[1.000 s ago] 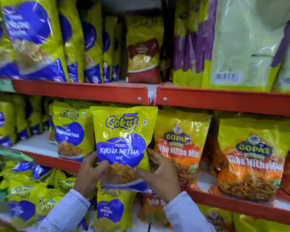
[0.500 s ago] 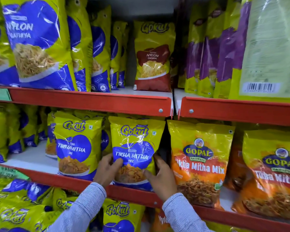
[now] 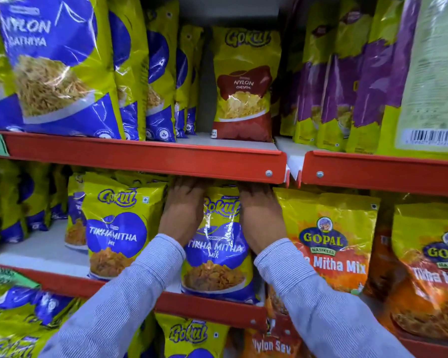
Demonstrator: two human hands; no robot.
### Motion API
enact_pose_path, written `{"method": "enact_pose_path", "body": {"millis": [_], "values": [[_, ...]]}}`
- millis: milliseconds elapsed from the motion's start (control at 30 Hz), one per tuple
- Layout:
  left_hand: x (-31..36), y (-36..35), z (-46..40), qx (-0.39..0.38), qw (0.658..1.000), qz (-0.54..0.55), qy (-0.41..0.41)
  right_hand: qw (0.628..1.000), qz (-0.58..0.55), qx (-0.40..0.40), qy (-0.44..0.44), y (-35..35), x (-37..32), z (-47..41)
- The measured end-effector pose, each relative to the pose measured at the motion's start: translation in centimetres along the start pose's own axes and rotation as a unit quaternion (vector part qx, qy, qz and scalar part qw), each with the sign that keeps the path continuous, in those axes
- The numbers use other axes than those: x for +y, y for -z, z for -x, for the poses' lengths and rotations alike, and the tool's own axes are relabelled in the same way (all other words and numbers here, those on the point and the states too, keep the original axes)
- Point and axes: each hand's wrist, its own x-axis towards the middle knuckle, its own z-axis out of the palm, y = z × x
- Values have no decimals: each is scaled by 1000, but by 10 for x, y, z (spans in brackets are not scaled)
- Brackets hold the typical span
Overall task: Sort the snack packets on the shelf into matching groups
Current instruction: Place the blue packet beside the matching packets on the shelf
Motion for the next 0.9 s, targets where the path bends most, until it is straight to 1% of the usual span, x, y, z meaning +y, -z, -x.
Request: {"method": "enact_pose_path", "body": {"millis": [67,100,133,200,267,300,333,400,467,533,567,667,733,833,900], "values": [[2,5,-10,-6,999,39,-1,1000,-8,-15,7,2,2,-8],[4,6,-15,-3,998,55,-7,1000,-13,-11,9,2,3,-10],[5,6,-18,6,998,66,-11,1000,-16,6,10,2,4,-10],[2,2,-14,37,996,74,-14,997,-18,75,19,-2,5,-2],[-5,-4,2,74,995,55,-23,989,-26,139,43,-12,1,15],[-9,-8,12,85,995,48,-34,986,-35,149,63,-20,-1,25],[-13,-12,23,86,994,44,-50,986,-39,143,81,-29,-3,34],[-19,-20,46,46,995,28,-86,990,-27,100,99,-47,-4,47],[-24,-27,63,-19,994,-16,-102,994,-9,67,91,-59,-1,50],[-27,-30,69,-67,993,-47,-86,995,-9,51,81,-62,1,49],[-26,-29,69,-77,993,-54,-71,995,-10,50,83,-61,2,47],[-15,-25,67,-65,995,-64,-45,993,-4,74,95,-53,9,51],[2,-23,69,-47,996,-53,-53,990,-8,112,87,-46,25,67],[41,-26,77,-32,994,-33,-98,985,18,166,38,-41,67,104],[72,-34,81,-43,989,-20,-138,984,43,174,1,-40,97,126]]}}
